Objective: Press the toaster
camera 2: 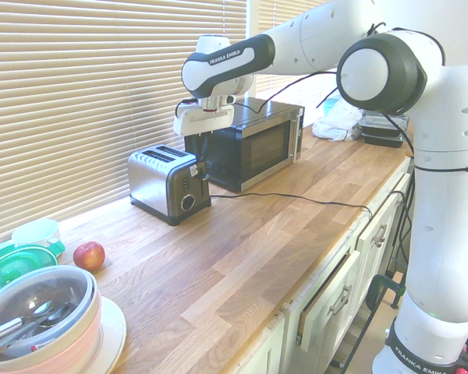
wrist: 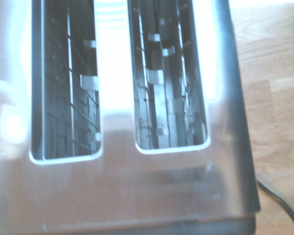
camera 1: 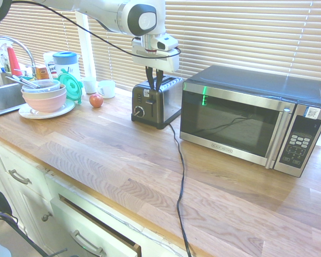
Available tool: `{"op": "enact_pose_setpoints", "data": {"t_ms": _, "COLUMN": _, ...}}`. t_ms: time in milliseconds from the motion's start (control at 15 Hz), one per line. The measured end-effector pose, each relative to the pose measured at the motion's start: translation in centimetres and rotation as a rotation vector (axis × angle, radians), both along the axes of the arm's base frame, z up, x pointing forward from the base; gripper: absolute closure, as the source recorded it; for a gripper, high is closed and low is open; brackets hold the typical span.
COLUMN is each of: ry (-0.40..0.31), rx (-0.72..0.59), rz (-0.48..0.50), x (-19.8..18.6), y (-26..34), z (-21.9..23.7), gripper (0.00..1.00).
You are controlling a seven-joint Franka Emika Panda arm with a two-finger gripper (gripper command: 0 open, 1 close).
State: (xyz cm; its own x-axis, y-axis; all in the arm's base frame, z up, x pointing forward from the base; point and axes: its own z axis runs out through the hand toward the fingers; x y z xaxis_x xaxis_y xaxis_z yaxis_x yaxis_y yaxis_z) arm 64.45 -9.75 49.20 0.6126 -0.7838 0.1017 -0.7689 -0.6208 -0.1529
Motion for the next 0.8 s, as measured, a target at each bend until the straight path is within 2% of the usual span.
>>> {"op": "enact_pose_setpoints", "data": {"t_ms": 800, "ry": 0.029, "rx": 0.004, "rz": 0.023, "x": -0.1, "y": 1.4, "z": -1.4, "gripper": 1.0}}
